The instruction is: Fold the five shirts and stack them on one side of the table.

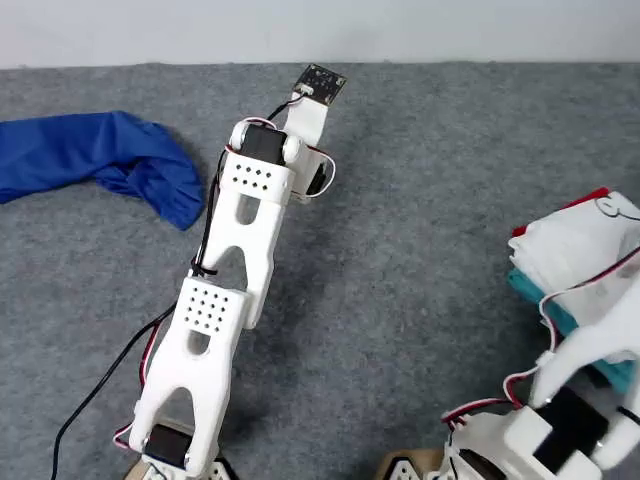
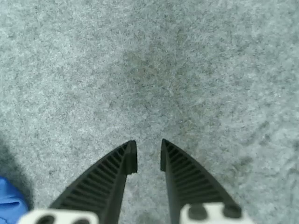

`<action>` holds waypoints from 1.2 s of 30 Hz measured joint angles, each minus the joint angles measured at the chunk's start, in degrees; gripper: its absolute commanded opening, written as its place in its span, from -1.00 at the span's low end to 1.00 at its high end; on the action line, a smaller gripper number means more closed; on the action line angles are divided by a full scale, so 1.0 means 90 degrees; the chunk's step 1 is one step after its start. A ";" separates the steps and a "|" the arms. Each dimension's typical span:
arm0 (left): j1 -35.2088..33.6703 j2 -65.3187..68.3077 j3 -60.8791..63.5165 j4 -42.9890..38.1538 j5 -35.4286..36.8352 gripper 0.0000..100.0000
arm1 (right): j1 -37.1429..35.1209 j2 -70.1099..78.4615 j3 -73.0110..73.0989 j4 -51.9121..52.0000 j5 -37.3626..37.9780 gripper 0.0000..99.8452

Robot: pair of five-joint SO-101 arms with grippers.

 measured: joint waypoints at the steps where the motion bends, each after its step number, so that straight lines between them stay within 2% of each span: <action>1: 0.0000 0.0000 0.0000 0.0000 0.0000 -0.82 | 0.0000 0.0000 0.0234 -0.0049 0.0000 -0.53; 6: 0.0000 0.0000 0.0000 0.0000 0.0000 -0.82 | 0.0000 0.0000 0.1436 -0.0332 0.0000 -0.55; 12: 0.0000 0.0000 0.0000 0.0000 0.0000 -0.82 | 0.0000 -0.0244 0.2325 -0.0352 0.0254 -0.89; 14: 0.0000 0.0000 0.0000 0.0000 0.0000 -0.82 | 0.0000 -0.0586 0.2549 -0.0342 0.0264 -0.93; 17: 0.0000 0.0000 0.0000 0.0000 0.0000 -0.82 | 0.0117 -0.1192 0.3009 -0.0342 0.0303 -0.89; 25: 0.0000 0.0000 0.0000 0.0000 0.0000 -0.82 | 0.0781 -0.2442 0.3937 -0.0762 0.0342 -0.64; 32: -0.0029 -0.0029 0.0000 0.0000 0.0000 -0.82 | 0.0947 -0.3507 0.3976 -0.0508 0.0342 -0.63; 36: -0.0469 -0.0596 0.0000 0.0000 0.0000 -0.82 | 0.0947 -0.3800 0.4122 -0.0469 0.0342 -0.63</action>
